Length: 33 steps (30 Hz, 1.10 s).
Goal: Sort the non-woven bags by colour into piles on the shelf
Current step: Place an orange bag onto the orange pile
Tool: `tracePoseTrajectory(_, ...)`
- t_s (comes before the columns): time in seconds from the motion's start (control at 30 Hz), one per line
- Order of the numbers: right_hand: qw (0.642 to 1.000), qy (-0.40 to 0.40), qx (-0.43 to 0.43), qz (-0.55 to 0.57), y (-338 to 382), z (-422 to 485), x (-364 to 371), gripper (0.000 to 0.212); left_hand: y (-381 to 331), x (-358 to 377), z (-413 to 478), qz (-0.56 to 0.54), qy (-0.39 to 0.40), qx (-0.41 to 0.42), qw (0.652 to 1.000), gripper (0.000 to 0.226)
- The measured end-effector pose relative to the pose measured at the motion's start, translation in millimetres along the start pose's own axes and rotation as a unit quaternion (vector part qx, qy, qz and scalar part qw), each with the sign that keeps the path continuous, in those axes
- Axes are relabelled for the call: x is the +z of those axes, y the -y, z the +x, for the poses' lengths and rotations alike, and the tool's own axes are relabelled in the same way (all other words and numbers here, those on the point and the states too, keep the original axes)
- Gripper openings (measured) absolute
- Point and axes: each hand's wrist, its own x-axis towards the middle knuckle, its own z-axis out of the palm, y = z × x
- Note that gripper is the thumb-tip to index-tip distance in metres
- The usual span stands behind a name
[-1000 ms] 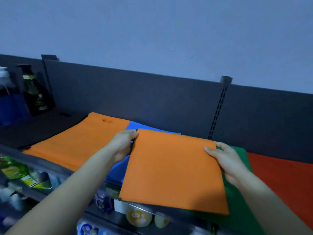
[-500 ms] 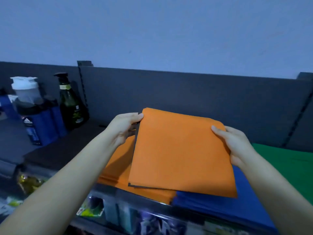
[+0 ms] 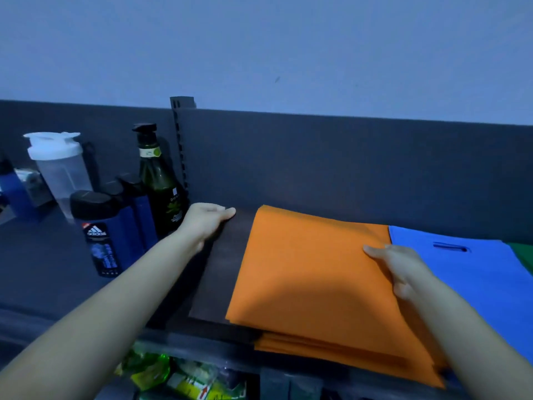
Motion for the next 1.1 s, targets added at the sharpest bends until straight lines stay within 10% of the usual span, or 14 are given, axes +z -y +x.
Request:
tracePoseTrajectory(0.37, 0.939, -0.123, -0.106, -0.304, -15, 0, 27, 0.061, 44, -9, 22, 0.458, 0.010, 0.065, 0.887, 0.075)
tracePoseTrajectory(0.67, 0.867, -0.148, -0.161, -0.447, -20, -4, 34, 0.051, 71, 22, 10, 0.525, 0.184, 0.098, 0.825, 0.082)
tracePoseTrajectory(1.1, 0.757, -0.168, -0.177, -0.606, -22, -24, 11, 0.035, 63, 17, -5, 0.575, 0.113, 0.113, 0.803, 0.074)
